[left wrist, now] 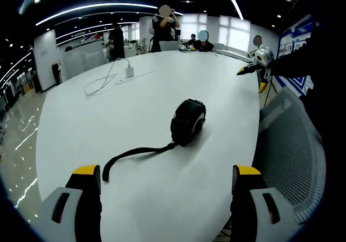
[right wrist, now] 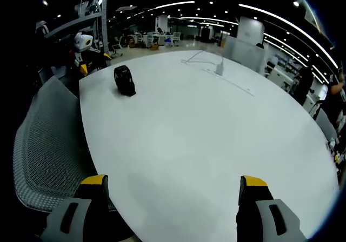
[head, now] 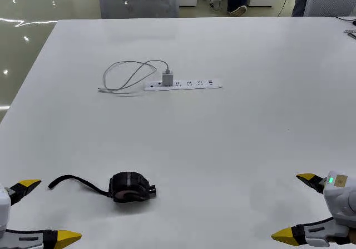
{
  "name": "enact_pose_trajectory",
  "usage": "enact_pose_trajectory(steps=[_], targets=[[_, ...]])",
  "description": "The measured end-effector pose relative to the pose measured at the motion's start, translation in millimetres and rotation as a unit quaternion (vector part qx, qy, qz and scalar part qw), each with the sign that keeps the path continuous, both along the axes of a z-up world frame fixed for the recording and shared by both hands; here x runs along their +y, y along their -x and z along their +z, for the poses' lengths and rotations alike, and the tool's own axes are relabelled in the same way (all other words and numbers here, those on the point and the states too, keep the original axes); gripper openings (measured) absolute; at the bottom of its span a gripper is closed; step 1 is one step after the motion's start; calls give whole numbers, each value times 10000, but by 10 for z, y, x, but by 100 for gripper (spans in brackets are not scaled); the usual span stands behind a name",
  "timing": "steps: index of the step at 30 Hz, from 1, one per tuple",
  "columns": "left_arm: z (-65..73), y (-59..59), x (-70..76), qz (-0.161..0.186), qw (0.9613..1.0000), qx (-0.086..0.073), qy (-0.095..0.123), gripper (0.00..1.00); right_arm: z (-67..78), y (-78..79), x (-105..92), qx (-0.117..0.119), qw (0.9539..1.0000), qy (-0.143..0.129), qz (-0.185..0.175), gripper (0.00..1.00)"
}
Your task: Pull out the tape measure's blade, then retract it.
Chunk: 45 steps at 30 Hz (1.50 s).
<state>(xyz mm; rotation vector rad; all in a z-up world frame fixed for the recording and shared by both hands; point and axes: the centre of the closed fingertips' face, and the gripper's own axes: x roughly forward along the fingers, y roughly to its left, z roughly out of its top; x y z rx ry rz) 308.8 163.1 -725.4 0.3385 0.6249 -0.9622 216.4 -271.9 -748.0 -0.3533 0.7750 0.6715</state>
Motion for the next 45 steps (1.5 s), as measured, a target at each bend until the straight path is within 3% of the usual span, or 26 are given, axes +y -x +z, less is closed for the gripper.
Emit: enact_pose_trajectory(steps=[2,4,6,10,13,15,22,26,30,34,37,39,43,45], targets=[[-17,-4,-23,-105,9999,43,-86,99,-1,-26,33,0,9999,36,106,99],[2,-21,-80,-314,9993,-13,-189,99,5,-73,87,37,9996,74,262,97],[30,-31,-142,-444,9989,-2,-148,99,9,-116,118,33,9995,78,320,96],[20,-117,-256,-807,9962,-77,-310,99,29,-233,239,-17,9986,102,518,98],[30,-203,-357,-954,9949,-90,-309,99,62,-302,343,-10,9981,36,616,99],[32,-233,-440,-1063,9939,-4,-291,99,57,-341,408,11,9975,29,710,99],[0,-241,-720,-1579,9864,66,-444,99,53,-490,695,3,9937,31,1120,99],[-72,-262,-866,-1756,9829,69,-551,98,67,-599,926,-45,9906,-37,1365,99],[-179,-238,-991,-2030,9764,136,-719,96,57,-693,1172,-69,9861,-88,1656,99],[-242,-235,-1107,-2227,9704,168,-919,92,6,-783,1352,-48,9812,-77,1926,99],[-253,-201,-1191,-2220,9702,486,-836,87,-5,-851,1457,-32,9794,-98,2015,98],[-278,-246,-1227,-2204,9705,462,-860,85,-15,-901,1518,-32,9785,-108,2058,96],[-376,-308,-1250,-2273,9661,402,-1154,74,-45,-1023,1658,-29,9770,-211,2122,96],[-407,-295,-1266,-2300,9642,508,-1218,65,-58,-1067,1731,-20,9766,-236,2139,93]])
